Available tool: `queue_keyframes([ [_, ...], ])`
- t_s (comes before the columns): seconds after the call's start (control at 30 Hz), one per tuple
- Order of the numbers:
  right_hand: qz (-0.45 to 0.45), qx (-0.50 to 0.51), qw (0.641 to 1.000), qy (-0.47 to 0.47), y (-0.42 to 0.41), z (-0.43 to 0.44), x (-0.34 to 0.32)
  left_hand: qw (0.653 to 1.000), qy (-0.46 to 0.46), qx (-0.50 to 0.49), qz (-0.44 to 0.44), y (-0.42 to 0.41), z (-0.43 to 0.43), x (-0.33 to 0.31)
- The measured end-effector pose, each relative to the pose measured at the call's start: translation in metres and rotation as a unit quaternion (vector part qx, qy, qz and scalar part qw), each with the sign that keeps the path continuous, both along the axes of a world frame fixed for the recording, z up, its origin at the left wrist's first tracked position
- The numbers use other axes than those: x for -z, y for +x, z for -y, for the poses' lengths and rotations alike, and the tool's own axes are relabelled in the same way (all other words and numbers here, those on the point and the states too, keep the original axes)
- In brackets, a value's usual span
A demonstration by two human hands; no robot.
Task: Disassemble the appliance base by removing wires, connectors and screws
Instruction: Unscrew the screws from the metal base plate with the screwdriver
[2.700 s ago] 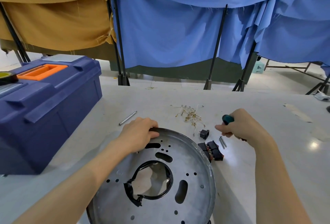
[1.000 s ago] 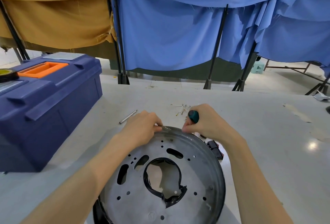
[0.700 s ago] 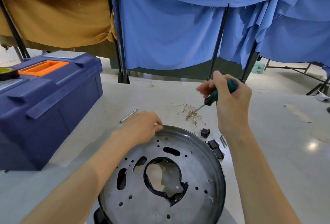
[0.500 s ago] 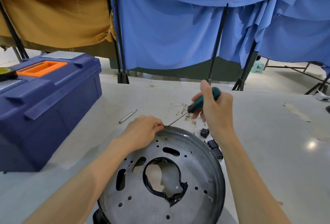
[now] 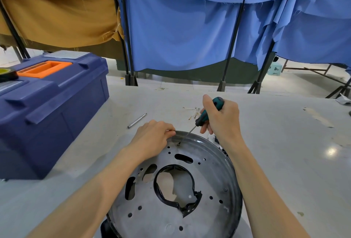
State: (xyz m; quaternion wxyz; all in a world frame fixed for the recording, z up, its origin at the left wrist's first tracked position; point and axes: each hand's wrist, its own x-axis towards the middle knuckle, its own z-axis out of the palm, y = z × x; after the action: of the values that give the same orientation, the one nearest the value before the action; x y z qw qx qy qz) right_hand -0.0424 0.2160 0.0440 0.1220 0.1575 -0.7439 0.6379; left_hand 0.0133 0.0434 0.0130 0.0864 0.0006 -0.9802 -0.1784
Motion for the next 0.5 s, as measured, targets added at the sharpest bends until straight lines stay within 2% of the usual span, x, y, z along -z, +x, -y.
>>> queue_keyframes([
  [0.27,-0.015,-0.004,1.0,0.018,0.0,0.001,0.001,1.0,-0.002,0.003,-0.008,0.0,0.0,0.001],
  [0.5,-0.053,-0.097,0.989,0.096,0.009,0.003,-0.01,1.0,0.003,0.012,-0.011,0.001,0.002,0.002],
])
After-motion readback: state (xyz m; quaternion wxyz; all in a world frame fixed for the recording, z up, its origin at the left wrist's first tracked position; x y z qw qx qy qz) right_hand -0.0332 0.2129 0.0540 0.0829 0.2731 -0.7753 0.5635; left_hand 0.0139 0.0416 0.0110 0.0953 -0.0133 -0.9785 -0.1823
